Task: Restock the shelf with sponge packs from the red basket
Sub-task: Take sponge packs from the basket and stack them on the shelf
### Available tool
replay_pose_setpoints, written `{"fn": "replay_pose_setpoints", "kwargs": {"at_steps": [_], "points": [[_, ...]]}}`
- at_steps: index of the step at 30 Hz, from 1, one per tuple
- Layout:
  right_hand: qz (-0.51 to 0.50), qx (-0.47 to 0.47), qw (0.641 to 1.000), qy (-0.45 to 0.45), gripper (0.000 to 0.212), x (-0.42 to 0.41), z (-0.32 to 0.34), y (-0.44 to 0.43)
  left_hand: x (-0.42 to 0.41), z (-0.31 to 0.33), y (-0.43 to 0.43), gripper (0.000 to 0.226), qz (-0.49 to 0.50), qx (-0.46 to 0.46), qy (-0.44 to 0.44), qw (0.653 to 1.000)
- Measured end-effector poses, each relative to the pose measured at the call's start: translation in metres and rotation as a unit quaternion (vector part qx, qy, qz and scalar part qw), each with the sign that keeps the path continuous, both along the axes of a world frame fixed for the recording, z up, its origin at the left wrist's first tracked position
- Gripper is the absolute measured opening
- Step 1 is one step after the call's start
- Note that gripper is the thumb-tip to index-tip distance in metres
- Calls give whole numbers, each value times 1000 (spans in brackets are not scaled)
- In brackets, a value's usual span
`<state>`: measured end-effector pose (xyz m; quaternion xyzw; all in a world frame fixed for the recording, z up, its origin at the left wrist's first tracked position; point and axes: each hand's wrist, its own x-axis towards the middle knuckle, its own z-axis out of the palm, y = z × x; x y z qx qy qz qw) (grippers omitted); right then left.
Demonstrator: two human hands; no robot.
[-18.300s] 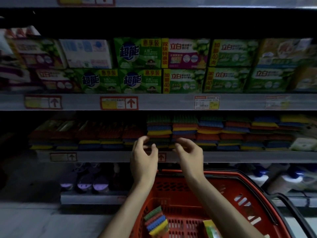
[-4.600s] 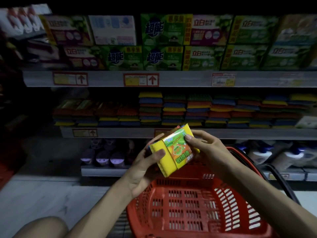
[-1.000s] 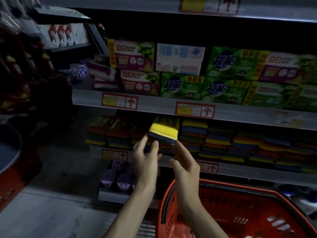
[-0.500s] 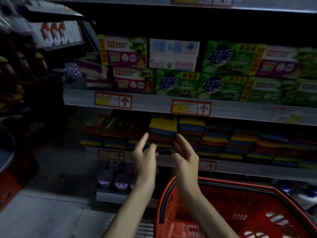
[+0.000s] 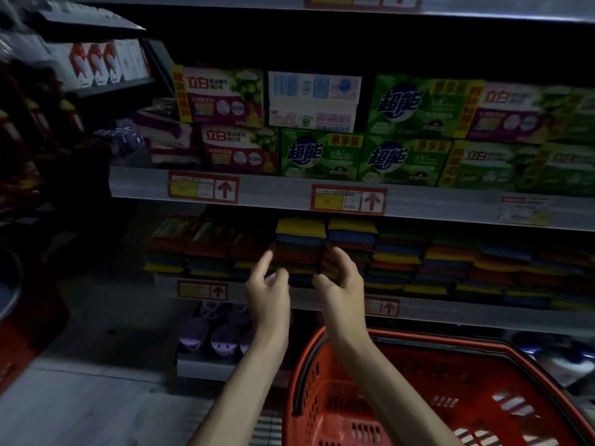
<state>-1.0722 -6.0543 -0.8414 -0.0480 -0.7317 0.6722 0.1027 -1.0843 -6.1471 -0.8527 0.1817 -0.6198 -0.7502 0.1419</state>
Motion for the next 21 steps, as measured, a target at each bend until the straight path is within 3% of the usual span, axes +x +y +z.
{"fn": "replay_pose_setpoints", "kwargs": {"at_steps": [15,18,21], "points": [[-12,-7,1000,-14,59,3,2,6,-9,-3,0,50,24,17,-2,1000],[-32,16,999,-12,47,2,0,9,-8,-3,0,50,33,-3,-3,999],[-88,38,995,-11,15,-4,-5,5,-8,-6,0,47,47,-15,5,999]]}}
